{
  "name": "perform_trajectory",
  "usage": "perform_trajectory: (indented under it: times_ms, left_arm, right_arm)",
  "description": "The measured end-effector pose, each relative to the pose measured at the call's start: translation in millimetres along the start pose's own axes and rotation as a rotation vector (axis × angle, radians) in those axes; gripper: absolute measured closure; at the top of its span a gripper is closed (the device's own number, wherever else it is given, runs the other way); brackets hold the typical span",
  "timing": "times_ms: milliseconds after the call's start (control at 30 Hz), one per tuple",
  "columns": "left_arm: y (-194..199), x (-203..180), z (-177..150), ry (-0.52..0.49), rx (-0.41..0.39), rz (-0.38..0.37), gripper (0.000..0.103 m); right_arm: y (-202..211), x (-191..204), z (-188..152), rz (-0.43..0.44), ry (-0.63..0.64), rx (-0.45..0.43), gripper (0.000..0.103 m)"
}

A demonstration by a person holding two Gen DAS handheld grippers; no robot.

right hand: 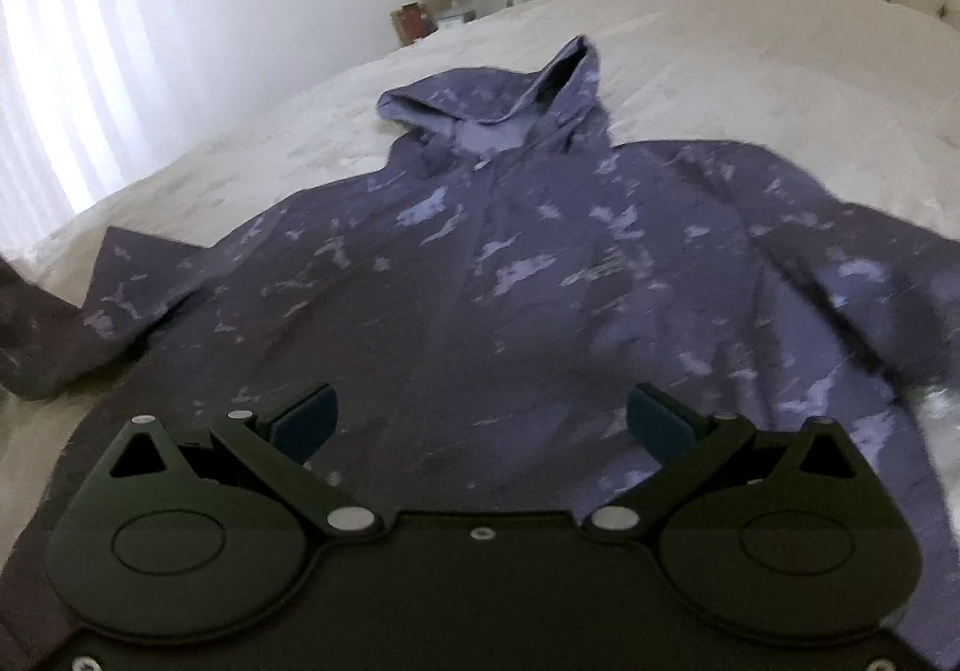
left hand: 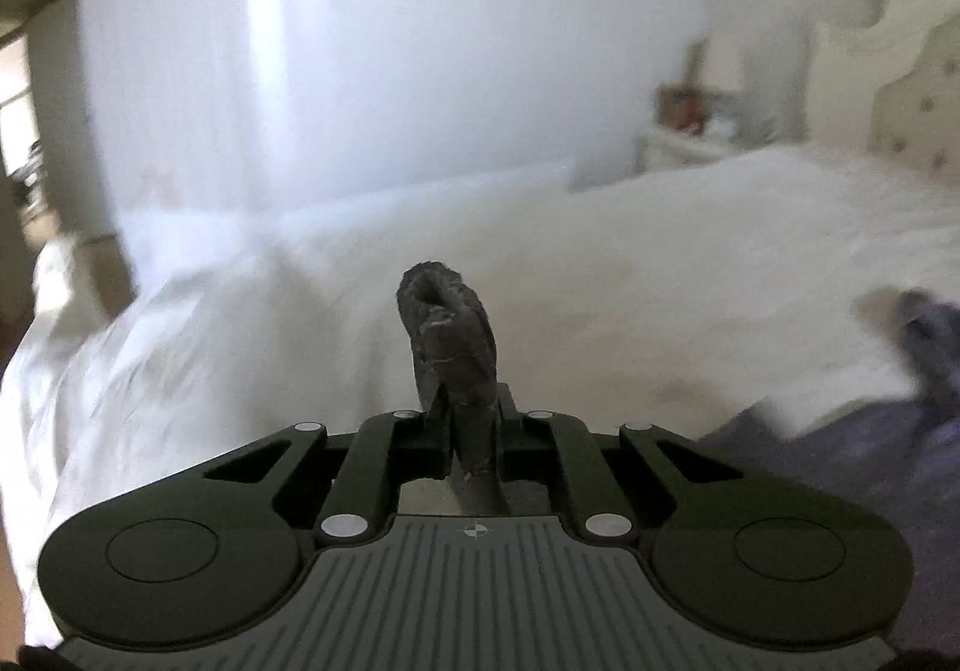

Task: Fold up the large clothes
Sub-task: 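Lift the sleeve with the left gripper and fold it across the jacket body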

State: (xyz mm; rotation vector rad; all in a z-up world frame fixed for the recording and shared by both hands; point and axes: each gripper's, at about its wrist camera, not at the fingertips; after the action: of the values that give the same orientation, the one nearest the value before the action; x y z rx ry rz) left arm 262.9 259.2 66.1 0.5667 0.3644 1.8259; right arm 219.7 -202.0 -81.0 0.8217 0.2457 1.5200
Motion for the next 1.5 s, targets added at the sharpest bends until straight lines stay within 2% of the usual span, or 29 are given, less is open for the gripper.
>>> perform_trajectory:
  times_ms: [200, 300, 467, 633, 867, 1033, 1133, 1200, 1267, 1367, 1500]
  left_arm:
    - [48.1, -75.6, 61.5, -0.074, -0.168, -0.2, 0.092]
    - [65.8, -119.4, 79.9, -0.11, -0.227, -0.29, 0.092]
    - [78.1, -188.4, 91.3, -0.159, -0.311, -0.432, 0.092]
    - [80.8, -253.2, 81.0, -0.21, -0.345, -0.574, 0.092]
    - [63.2, -310.2, 38.4, -0.23, -0.262, -0.749, 0.089]
    - [44.1, -335.8, 5.5, -0.299, -0.198, -0.76, 0.088]
    - [37.7, -347.0, -6.4, -0.369, -0.165, -0.752, 0.076]
    - [32.6, -354.0, -11.7, -0.412, -0.123, -0.759, 0.057]
    - [30.0, -355.9, -15.4, -0.439, -0.087, -0.769, 0.044]
    - [29.9, -351.8, -17.2, -0.457, -0.043, -0.747, 0.04]
    - [31.6, -332.5, -5.3, -0.402, 0.032, -0.757, 0.04]
  right_arm:
    - [9.2, -12.5, 10.7, -0.022, -0.01, -0.022, 0.001]
    - [13.7, -16.9, 15.8, -0.039, -0.001, -0.041, 0.001]
    - [19.4, -29.3, 25.7, -0.044, -0.039, -0.046, 0.001]
    - [25.5, -44.2, 35.9, -0.059, -0.079, -0.061, 0.001]
    - [25.7, -75.2, 50.2, -0.107, -0.176, -0.079, 0.001]
    - [23.2, -96.8, 56.0, -0.146, -0.249, -0.068, 0.001]
    - [20.2, -106.7, 57.5, -0.16, -0.278, -0.059, 0.001]
    - [19.2, -111.4, 58.0, -0.16, -0.294, -0.052, 0.001]
    - [18.1, -114.0, 57.9, -0.159, -0.302, -0.048, 0.001]
    - [18.4, -114.6, 57.7, -0.159, -0.301, -0.049, 0.001]
    - [17.9, -114.6, 56.9, -0.161, -0.302, -0.05, 0.001]
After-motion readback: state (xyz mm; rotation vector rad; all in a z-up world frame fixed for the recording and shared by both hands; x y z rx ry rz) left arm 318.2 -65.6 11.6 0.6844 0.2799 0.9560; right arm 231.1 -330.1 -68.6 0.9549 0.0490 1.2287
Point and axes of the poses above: each gripper's, at about its wrist camera, not at the fingertips, and y roughly against the way its jaws point, x to its left, z to its top, and after that the axes turned 10 degrees about -y, right-handed
